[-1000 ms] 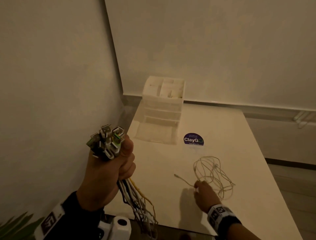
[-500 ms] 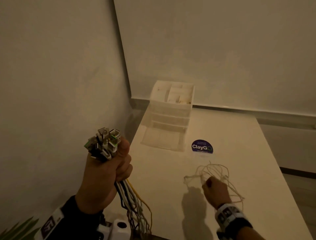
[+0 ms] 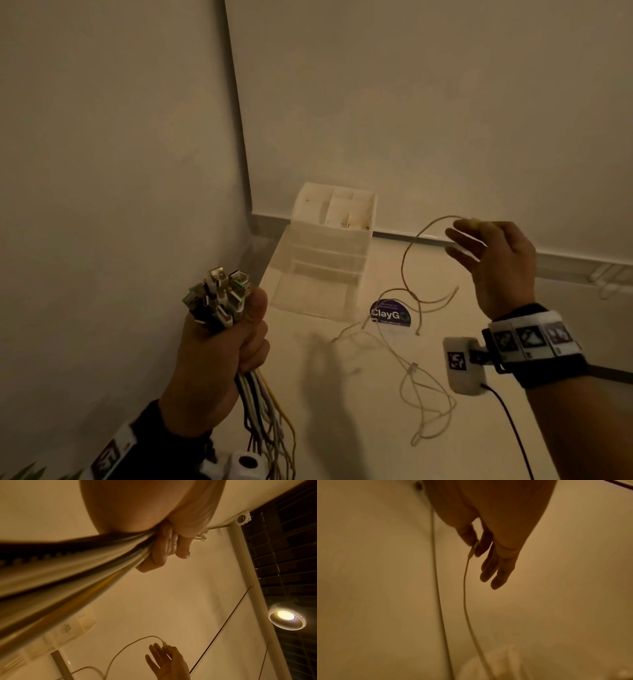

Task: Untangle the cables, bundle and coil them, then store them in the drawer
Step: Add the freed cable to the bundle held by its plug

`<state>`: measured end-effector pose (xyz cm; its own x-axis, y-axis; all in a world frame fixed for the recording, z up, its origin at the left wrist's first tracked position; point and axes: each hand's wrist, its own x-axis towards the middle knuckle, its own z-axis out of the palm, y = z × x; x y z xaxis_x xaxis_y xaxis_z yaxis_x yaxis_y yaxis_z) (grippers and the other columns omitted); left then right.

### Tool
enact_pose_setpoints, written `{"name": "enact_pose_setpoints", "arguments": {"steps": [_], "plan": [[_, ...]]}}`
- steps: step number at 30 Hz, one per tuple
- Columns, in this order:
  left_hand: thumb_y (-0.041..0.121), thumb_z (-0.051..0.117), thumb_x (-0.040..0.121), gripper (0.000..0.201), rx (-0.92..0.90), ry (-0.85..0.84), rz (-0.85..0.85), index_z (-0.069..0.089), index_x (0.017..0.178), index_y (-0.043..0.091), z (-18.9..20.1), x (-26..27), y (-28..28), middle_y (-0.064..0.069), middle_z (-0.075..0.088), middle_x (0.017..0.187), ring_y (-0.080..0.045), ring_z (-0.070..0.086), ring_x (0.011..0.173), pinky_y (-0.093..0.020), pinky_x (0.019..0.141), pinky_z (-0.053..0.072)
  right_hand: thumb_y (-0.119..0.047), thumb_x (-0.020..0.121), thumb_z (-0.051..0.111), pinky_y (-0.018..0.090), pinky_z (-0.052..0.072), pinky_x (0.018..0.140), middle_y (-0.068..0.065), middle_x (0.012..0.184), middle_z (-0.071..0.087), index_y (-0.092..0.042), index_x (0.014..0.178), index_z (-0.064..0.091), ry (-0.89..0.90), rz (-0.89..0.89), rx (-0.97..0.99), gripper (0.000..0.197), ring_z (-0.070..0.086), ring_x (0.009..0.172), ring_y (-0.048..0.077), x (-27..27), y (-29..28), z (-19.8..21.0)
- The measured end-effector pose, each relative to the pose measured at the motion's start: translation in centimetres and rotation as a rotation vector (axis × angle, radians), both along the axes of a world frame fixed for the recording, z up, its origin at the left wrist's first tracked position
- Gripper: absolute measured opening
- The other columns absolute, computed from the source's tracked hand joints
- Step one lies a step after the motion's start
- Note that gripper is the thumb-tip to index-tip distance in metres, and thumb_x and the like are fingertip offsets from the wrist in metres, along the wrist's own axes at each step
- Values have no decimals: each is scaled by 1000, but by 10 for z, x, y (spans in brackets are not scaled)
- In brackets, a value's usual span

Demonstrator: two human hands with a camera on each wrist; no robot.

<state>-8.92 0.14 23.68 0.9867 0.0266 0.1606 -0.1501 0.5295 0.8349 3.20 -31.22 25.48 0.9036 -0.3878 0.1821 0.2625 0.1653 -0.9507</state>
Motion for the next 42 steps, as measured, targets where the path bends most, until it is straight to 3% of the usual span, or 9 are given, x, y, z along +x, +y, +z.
{"name": "enact_pose_setpoints", "arguments": {"steps": [3, 6, 11, 17, 23, 28, 31, 35, 42], "plan": [[44, 91, 52, 40, 13, 10, -1, 58, 56, 22, -1, -3, -3, 8, 34, 42, -3, 20, 32, -16, 39, 15, -19, 95, 40, 49, 52, 90, 16, 116, 68, -18, 78, 51, 68, 130, 517, 20, 68, 104, 30, 2, 8, -3], [45, 91, 52, 44, 40, 29, -2, 54, 53, 21, -3, -4, -3, 5, 25, 42, -5, 19, 32, -17, 40, 16, -25, 98, 39, 42, 54, 79, 5, 86, 70, -20, 70, 49, 107, 162, 657, 29, 71, 86, 24, 7, 18, -10], [44, 89, 56, 47, 77, 40, -1, 50, 55, 17, -5, -2, -2, 4, 26, 42, -7, 19, 32, -18, 38, 18, -39, 99, 40, 24, 28, 43, -2, 58, 38, -16, 80, 51, 217, 143, 210, 32, 29, 44, 11, 8, 34, -1], [18, 69, 77, 23, 72, 80, 31, 61, 55, 21, -6, 6, -12, 4, 28, 42, -7, 18, 34, -17, 40, 18, -20, 97, 42, 29, 32, 54, 12, 64, 51, 2, 78, 65, 310, 398, -450, 37, 39, 57, 21, -14, 58, -14], [-7, 54, 91, 33, 85, 171, 106, 63, 68, 15, -13, 16, -23, 6, 54, 49, -8, 24, 38, -20, 38, 28, -6, 96, 48, 29, 47, 60, 5, 64, 62, -7, 93, 67, 221, 566, -513, 20, 53, 59, 20, -46, 77, -30], [38, 72, 64, 19, 150, 211, 171, 65, 60, 21, -22, 25, -37, -6, 41, 54, -17, 39, 48, -28, 47, 42, -14, 95, 55, 35, 52, 62, 11, 71, 69, -3, 91, 61, 244, 424, -347, 12, 59, 56, 23, -60, 93, -41], [42, 71, 65, 25, 101, 218, 154, 61, 64, 19, -20, 30, -44, -6, 46, 60, -14, 42, 52, -24, 42, 37, -16, 92, 58, 38, 47, 60, 10, 68, 65, -2, 87, 60, 198, 434, -195, 15, 53, 54, 26, -73, 107, -31], [47, 68, 67, 32, 81, 218, 145, 64, 76, 16, -16, 38, -51, -6, 55, 71, -13, 42, 57, -24, 44, 31, -10, 89, 61, 18, 48, 53, 1, 69, 67, -14, 83, 68, 71, 502, -238, 9, 58, 52, 12, -92, 133, -20], [51, 64, 74, 47, 31, 331, 138, 66, 81, 4, -14, 43, -51, -14, 64, 76, -33, 65, 76, -48, 68, 56, -7, 86, 65, 22, 53, 59, 5, 79, 73, -24, 91, 77, 24, 445, -201, 22, 69, 64, 16, -97, 155, -32]]}}
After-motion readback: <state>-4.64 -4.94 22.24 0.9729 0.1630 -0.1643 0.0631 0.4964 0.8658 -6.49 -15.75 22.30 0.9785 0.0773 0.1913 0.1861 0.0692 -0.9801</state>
